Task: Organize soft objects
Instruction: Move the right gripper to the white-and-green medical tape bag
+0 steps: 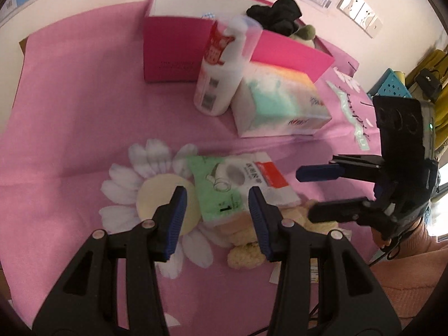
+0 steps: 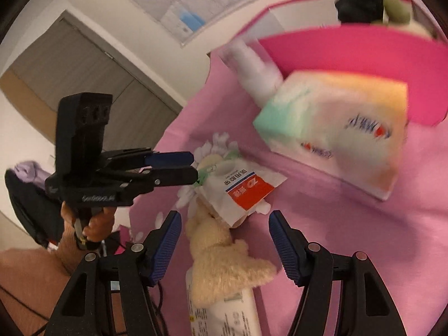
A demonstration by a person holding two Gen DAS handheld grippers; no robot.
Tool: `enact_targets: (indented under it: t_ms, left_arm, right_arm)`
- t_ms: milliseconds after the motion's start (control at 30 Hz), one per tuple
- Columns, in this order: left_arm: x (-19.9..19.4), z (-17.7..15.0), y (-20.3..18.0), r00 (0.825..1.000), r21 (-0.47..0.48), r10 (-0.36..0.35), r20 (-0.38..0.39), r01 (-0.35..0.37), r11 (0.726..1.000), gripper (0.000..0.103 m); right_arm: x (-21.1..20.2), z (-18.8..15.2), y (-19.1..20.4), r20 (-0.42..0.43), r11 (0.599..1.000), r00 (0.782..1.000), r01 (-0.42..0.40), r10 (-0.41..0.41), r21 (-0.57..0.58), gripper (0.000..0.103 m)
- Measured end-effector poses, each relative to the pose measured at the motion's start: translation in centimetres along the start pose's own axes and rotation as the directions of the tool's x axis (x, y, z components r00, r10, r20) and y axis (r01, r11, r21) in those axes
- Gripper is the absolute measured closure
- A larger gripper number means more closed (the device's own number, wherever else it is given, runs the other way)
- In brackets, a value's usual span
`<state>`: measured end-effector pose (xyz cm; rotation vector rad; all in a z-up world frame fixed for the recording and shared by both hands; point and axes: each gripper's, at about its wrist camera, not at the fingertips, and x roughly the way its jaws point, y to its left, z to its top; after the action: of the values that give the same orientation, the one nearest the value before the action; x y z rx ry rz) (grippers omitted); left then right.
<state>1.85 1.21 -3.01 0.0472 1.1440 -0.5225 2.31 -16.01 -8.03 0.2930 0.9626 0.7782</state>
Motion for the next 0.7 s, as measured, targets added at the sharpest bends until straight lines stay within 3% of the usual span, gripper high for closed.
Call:
enact_targets:
  t_ms: [267,533,700]
  left_arm:
    - [1.3,-0.2,0.5,0.997,-0.018,-0.07,-0.04,0.069,0.997,0.055]
    - [1.7,-0.2,-0.1,0.994,-0.007,-0.1,-0.038,0.1,0.995,0.055]
    - [1.3,-0.4,-0.6,0.996,0.018,-0.091,-0.022,0.092,0.996,0.056]
  right_arm:
    - [2.4,0.8,-1.6,0.012,0.995,1.0,-0.017,0.016,0.103,0.04]
    - [3.8,1.3,-1.9,0.015,0.993,1.0,-0.008,0.006,0.121,0.059]
    - [3.7,1.0,-2.5,0.022,0.989,1.0,-0.009,0.005,0.148,0.077]
